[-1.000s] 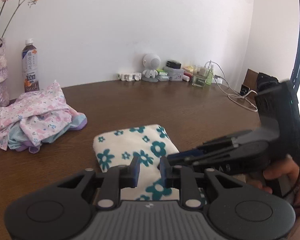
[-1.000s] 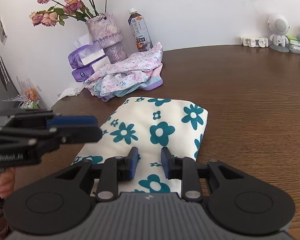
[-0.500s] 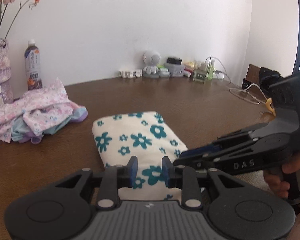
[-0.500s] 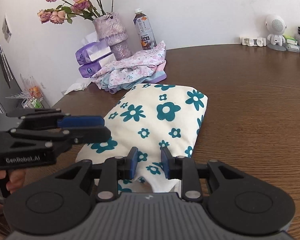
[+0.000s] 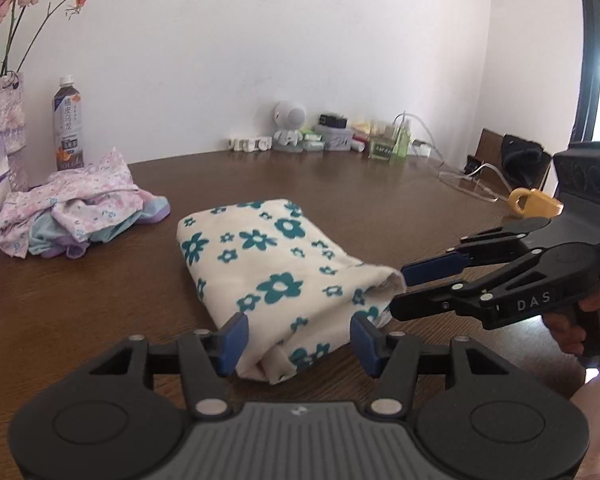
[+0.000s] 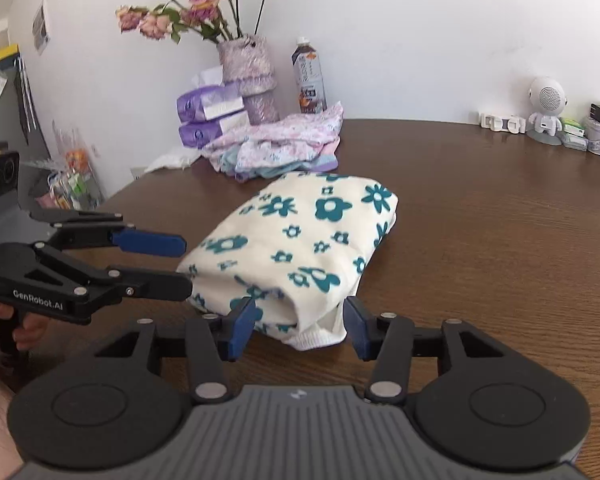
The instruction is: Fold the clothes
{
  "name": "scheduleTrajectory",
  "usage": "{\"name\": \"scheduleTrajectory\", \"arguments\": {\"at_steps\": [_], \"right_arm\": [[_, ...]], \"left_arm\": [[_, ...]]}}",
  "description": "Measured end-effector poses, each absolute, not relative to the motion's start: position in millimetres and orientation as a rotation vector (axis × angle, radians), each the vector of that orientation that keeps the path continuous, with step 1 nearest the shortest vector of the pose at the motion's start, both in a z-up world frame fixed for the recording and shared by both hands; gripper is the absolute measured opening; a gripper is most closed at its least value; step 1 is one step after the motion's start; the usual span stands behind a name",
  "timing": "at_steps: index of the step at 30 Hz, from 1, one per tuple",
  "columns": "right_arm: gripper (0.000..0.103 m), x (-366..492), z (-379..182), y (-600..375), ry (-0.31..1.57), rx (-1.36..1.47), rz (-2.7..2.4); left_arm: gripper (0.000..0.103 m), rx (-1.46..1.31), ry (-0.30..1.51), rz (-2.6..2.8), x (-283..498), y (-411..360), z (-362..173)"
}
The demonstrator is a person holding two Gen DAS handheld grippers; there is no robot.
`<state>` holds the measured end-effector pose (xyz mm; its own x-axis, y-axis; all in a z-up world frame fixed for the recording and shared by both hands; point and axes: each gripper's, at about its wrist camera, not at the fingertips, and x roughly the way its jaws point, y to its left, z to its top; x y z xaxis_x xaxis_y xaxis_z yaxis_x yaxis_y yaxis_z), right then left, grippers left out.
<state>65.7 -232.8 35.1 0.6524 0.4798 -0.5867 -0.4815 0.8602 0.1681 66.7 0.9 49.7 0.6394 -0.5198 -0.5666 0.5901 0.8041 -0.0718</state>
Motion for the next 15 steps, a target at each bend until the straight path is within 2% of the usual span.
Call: {"name": "scheduleTrajectory", "arguments": {"at_steps": [6,7,8,9,10,13,15], "right_arm": [[0.049,69,26,-219,0.645,-0.036,0.496],[0.043,71,24,-218,0.645,-0.033,0.492],[0.031,72,23,-217,0.645,-0.031,0.489],[0.027,73,22,-217,0.645,-0.028,0.482],[0.017,74,22,-218,0.645,-0.024,0.472],[0.014,75,20,-219,0.651,-0.010,0.469],[0.013,74,18,-216,0.650,-0.022,0.460]], "left_arm": [[0.055,0.205,0.639,-0.523,70,-13,37],[0.053,0.204,0.644,-0.514,71,-14,35],[0.042,0.182,0.645,-0.509,72,-13,34],[0.038,0.160,0.646,-0.505,73,-13,33],[0.032,0.138,0.647,-0.502,74,-12,33],[0.024,0.067,0.644,-0.499,77,-9,36],[0.023,0.011,0.652,-0.495,79,-6,36]]}}
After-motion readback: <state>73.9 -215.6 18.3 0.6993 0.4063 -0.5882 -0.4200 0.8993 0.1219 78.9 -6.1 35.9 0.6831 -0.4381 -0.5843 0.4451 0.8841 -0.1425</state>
